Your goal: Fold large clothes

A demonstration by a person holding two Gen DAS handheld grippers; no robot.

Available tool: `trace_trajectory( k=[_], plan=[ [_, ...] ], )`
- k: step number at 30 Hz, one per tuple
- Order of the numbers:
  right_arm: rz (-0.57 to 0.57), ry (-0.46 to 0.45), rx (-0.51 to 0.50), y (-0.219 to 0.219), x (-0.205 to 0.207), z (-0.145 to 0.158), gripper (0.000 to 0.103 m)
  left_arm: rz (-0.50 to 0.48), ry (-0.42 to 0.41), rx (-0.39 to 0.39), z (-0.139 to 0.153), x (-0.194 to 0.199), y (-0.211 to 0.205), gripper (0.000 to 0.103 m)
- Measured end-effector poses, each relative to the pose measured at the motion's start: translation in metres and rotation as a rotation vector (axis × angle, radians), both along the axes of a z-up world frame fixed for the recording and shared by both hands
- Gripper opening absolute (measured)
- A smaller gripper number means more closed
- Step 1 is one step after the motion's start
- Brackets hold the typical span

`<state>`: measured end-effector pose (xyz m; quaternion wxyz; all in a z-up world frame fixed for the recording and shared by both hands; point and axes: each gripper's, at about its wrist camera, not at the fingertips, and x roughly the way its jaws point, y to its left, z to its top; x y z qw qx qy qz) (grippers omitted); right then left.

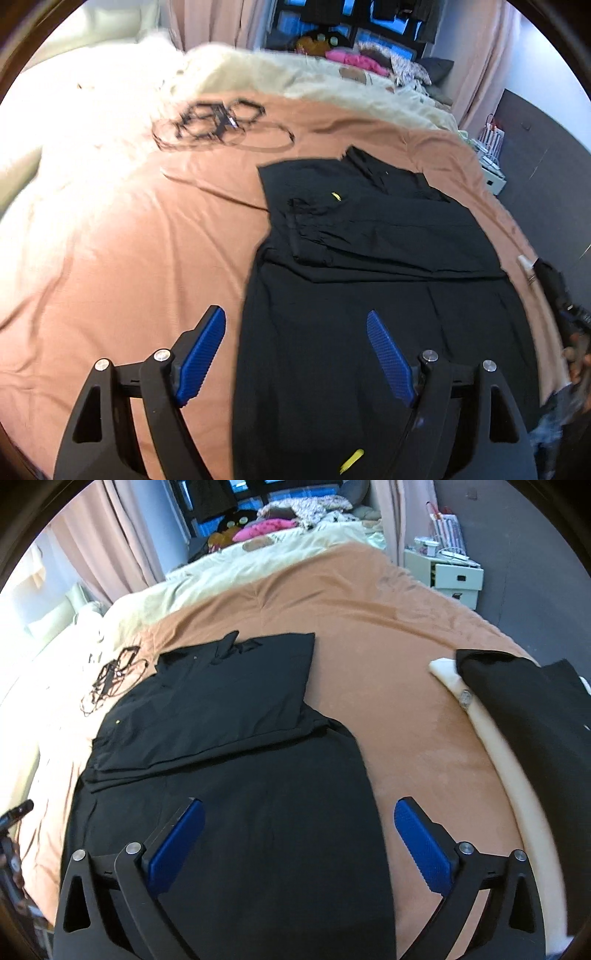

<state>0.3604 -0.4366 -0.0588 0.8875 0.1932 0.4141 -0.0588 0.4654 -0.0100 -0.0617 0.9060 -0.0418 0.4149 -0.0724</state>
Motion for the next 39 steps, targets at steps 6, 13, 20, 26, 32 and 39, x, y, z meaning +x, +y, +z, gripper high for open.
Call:
trace_trajectory(
  k=[6, 13, 20, 26, 32, 39],
  plan=[
    [-0.017, -0.014, 0.003, 0.001, -0.041, 0.006, 0.103, 0.011, -0.045, -0.009, 0.007, -0.05, 0.008, 0.08],
    [-0.04, -0.05, -0.118, 0.012, -0.088, 0.016, 0.102, 0.035, -0.127, -0.031, 0.02, -0.103, 0.023, 0.08],
    [-0.044, -0.126, -0.139, 0.015, -0.132, 0.023, 0.095, 0.055, -0.171, -0.003, 0.024, -0.148, 0.027, 0.08],
    [-0.056, -0.173, -0.109, 0.014, -0.163, 0.016, 0.095, 0.076, -0.168, -0.054, 0.014, -0.186, 0.037, 0.08],
    [-0.048, -0.183, -0.088, 0.018, -0.195, 0.006, 0.095, 0.079, -0.176, -0.047, -0.001, -0.221, 0.04, 0.08],
    [-0.032, -0.17, -0.066, 0.02, -0.229, -0.004, 0.095, 0.094, -0.177, -0.062, -0.011, -0.253, 0.046, 0.084]
  ],
)
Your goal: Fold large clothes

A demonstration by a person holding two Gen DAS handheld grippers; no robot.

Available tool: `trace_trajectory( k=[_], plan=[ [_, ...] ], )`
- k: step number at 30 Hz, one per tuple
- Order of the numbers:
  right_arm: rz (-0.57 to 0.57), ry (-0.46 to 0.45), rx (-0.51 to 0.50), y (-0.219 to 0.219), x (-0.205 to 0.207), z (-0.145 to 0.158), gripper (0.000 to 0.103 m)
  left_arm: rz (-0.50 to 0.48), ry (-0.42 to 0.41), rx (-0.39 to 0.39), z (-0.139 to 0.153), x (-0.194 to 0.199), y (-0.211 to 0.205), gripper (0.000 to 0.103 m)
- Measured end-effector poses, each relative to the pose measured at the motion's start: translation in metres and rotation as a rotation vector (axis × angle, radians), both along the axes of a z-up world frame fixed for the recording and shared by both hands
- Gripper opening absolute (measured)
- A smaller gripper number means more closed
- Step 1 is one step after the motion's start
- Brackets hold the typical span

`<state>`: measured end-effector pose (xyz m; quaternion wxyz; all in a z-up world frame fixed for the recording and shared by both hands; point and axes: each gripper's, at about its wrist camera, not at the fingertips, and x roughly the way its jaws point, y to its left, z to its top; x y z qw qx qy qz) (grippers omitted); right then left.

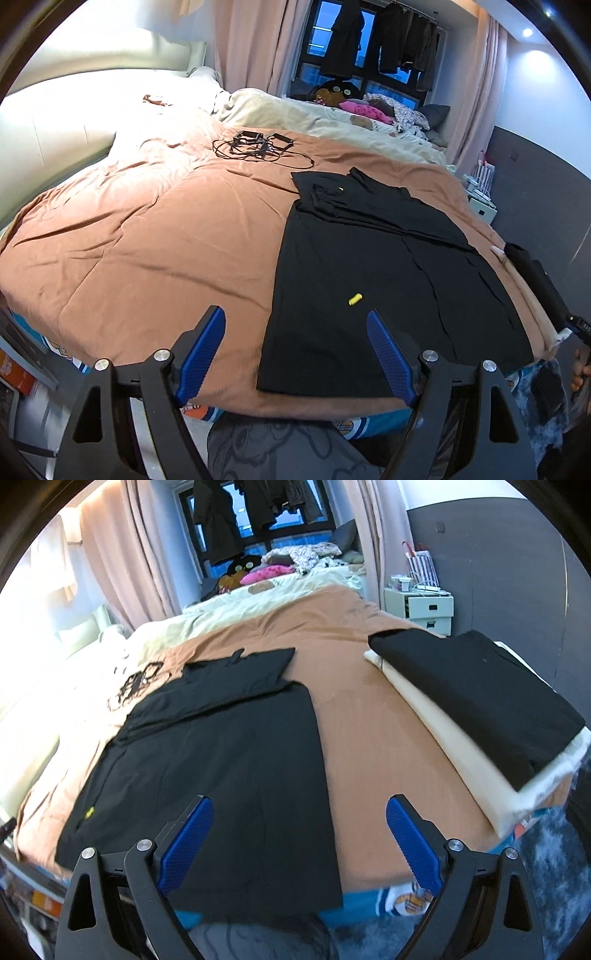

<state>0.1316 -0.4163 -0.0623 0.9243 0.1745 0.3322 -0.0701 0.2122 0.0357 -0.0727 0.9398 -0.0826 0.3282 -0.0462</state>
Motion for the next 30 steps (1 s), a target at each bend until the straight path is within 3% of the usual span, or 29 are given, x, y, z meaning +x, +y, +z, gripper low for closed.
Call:
trace_trajectory(
  k=[1, 3, 6, 16, 18, 19, 22, 25, 29, 30],
  plan=[
    [-0.002, -0.003, 0.002, 0.001, -0.005, -0.001, 0.095, -0.002, -0.008, 0.001, -0.001, -0.005, 0.0, 0.094],
    [0.003, -0.014, 0.037, 0.002, -0.016, -0.006, 0.096, -0.014, -0.035, -0.021, -0.003, -0.015, 0.0, 0.103],
    [0.015, -0.027, 0.065, 0.006, -0.031, -0.015, 0.103, -0.034, -0.026, -0.032, -0.01, -0.017, 0.0, 0.103],
    [0.039, -0.019, 0.116, 0.01, -0.041, -0.047, 0.103, -0.063, 0.033, -0.058, -0.043, -0.014, 0.005, 0.103],
    [0.041, 0.0, 0.12, 0.009, -0.035, -0.056, 0.1, -0.058, 0.047, -0.045, -0.052, -0.009, 0.005, 0.103],
    [0.05, 0.002, 0.136, 0.008, -0.033, -0.06, 0.093, -0.057, 0.053, -0.048, -0.056, -0.007, 0.006, 0.102],
    [0.07, 0.02, 0.188, 0.004, -0.022, -0.074, 0.079, -0.053, 0.082, -0.084, -0.07, 0.002, 0.011, 0.097],
    [0.062, 0.046, 0.209, 0.001, -0.01, -0.089, 0.079, -0.053, 0.132, -0.131, -0.086, 0.014, 0.018, 0.082],
    [0.037, 0.064, 0.237, -0.006, 0.004, -0.104, 0.076, -0.05, 0.182, -0.176, -0.105, 0.027, 0.024, 0.074],
    [0.039, 0.068, 0.266, -0.01, 0.008, -0.109, 0.072, -0.057, 0.195, -0.194, -0.109, 0.031, 0.025, 0.066]
  ],
)
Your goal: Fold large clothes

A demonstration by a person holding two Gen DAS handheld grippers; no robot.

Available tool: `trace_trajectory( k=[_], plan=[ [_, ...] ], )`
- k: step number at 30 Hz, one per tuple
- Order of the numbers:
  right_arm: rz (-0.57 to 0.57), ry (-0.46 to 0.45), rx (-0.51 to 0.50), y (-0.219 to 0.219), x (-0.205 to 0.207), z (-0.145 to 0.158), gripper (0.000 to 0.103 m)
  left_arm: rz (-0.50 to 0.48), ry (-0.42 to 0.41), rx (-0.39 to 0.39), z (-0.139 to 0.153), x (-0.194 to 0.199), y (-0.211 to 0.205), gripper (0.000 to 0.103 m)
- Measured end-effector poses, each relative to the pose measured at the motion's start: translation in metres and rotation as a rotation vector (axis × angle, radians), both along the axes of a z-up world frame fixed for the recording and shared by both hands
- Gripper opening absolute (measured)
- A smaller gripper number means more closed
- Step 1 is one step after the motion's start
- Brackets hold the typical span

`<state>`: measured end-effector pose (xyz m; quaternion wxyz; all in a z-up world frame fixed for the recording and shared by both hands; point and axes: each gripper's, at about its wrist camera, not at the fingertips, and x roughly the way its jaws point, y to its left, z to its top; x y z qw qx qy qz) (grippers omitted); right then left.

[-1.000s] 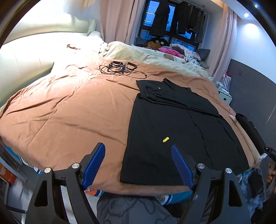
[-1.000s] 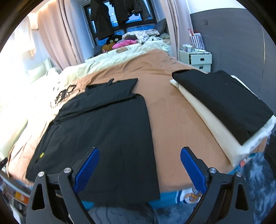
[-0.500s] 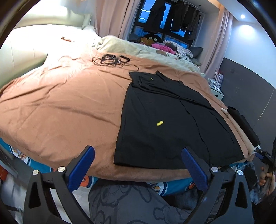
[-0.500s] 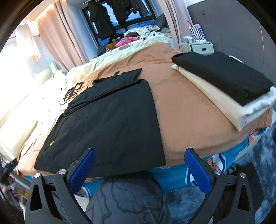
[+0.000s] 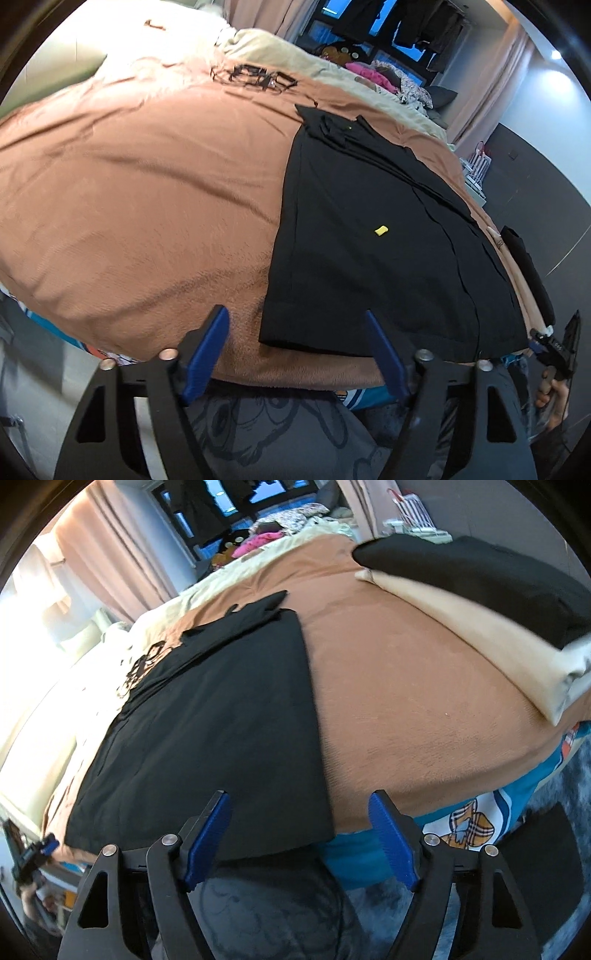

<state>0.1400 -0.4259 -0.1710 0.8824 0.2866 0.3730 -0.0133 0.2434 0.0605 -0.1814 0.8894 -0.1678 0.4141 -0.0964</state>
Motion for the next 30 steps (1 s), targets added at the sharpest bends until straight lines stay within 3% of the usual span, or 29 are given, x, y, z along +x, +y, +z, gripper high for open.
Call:
trace_trajectory(
  k=[1, 3, 8, 10, 17, 20, 30],
  plan=[
    [0.007, 0.002, 0.024, -0.002, 0.003, -0.004, 0.065, -0.005, 0.011, -0.015, -0.003, 0.004, 0.001, 0.06],
    [0.024, 0.012, 0.077, -0.003, 0.009, -0.012, 0.059, -0.011, 0.036, -0.048, -0.009, 0.011, 0.002, 0.058],
    [0.021, -0.008, 0.143, -0.005, 0.008, -0.02, 0.059, -0.017, 0.049, -0.093, -0.014, 0.024, 0.005, 0.058],
    [0.041, -0.027, 0.239, -0.008, 0.006, -0.026, 0.059, -0.022, 0.058, -0.124, -0.016, 0.029, 0.007, 0.058],
    [0.091, -0.1, 0.436, -0.001, 0.006, -0.035, 0.054, -0.049, 0.131, -0.259, -0.024, 0.033, 0.018, 0.042],
    [0.091, -0.123, 0.474, 0.001, 0.01, -0.037, 0.054, -0.069, 0.16, -0.322, -0.027, 0.027, 0.023, 0.041],
    [0.042, -0.134, 0.509, 0.001, 0.024, -0.036, 0.053, -0.057, 0.141, -0.346, -0.029, 0.052, 0.016, 0.041]
  ],
)
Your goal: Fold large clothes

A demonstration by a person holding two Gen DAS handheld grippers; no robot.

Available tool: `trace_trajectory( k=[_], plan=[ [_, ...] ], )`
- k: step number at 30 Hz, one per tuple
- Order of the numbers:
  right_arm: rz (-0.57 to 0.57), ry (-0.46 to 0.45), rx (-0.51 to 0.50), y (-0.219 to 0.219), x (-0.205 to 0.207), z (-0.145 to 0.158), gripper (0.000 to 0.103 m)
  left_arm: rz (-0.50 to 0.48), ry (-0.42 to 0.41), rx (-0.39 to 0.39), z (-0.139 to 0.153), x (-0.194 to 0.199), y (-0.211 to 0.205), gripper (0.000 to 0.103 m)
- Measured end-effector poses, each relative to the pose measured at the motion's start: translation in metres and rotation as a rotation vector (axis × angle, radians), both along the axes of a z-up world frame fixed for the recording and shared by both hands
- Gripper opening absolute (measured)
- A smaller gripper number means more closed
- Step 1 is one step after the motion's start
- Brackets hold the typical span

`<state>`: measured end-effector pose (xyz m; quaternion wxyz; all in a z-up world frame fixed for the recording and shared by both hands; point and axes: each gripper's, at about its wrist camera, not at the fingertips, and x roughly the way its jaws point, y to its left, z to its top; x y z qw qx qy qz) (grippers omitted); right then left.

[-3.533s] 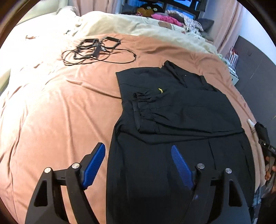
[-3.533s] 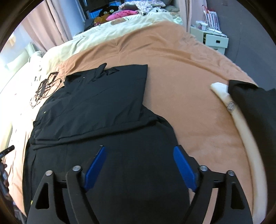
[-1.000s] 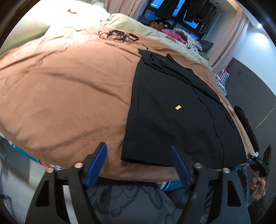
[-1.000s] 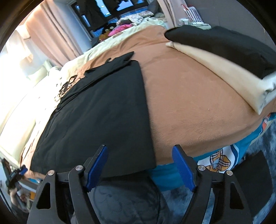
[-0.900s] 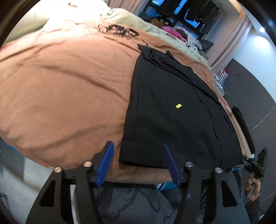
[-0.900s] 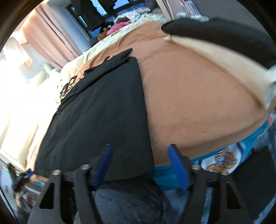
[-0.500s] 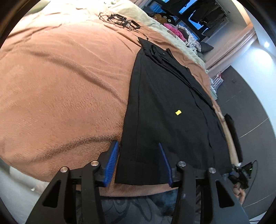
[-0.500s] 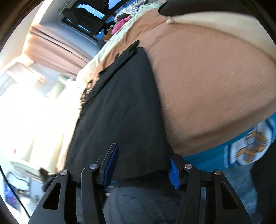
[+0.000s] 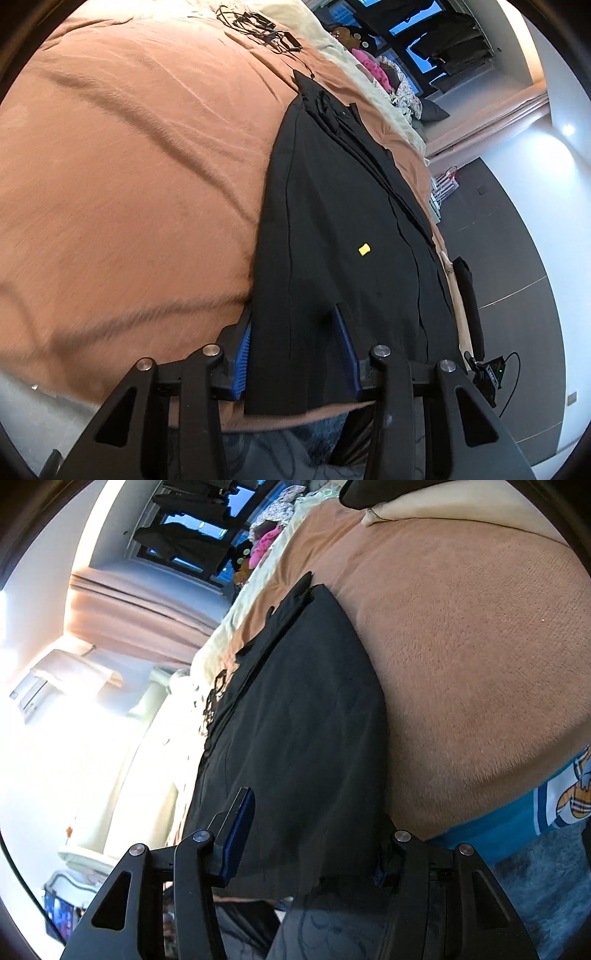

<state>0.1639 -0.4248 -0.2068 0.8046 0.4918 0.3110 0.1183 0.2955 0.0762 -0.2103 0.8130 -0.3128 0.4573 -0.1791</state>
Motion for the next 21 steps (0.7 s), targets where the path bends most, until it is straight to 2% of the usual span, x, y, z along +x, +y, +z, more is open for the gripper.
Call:
trace_trajectory(
  k=[2, 3, 5, 7, 9, 11, 13, 21],
  plan=[
    [-0.009, 0.014, 0.005, 0.0, 0.002, -0.001, 0.046, -0.006, 0.002, 0.009, 0.001, 0.003, -0.003, 0.041],
    [-0.016, 0.031, 0.001, 0.001, 0.005, -0.001, 0.039, -0.009, 0.006, 0.022, 0.001, 0.005, -0.005, 0.035],
    [-0.024, 0.049, -0.002, 0.001, 0.008, -0.002, 0.032, -0.003, 0.019, 0.043, 0.0, 0.006, -0.004, 0.024],
    [-0.044, 0.064, -0.008, -0.001, 0.008, -0.002, 0.011, 0.02, 0.026, 0.041, 0.001, 0.005, 0.001, 0.013],
    [-0.063, 0.047, 0.012, -0.006, 0.006, -0.001, 0.008, 0.039, 0.006, 0.035, 0.006, 0.002, 0.005, 0.007],
    [-0.066, 0.025, -0.018, -0.005, 0.003, 0.008, 0.006, 0.051, -0.029, 0.041, 0.016, -0.001, 0.005, 0.006],
    [-0.059, -0.003, -0.055, -0.003, 0.0, 0.022, 0.005, 0.057, -0.057, 0.049, 0.026, -0.004, 0.004, 0.006],
    [-0.025, -0.12, -0.121, 0.0, -0.011, 0.089, 0.004, 0.103, -0.147, 0.0, 0.072, -0.018, 0.019, 0.006]
  ],
)
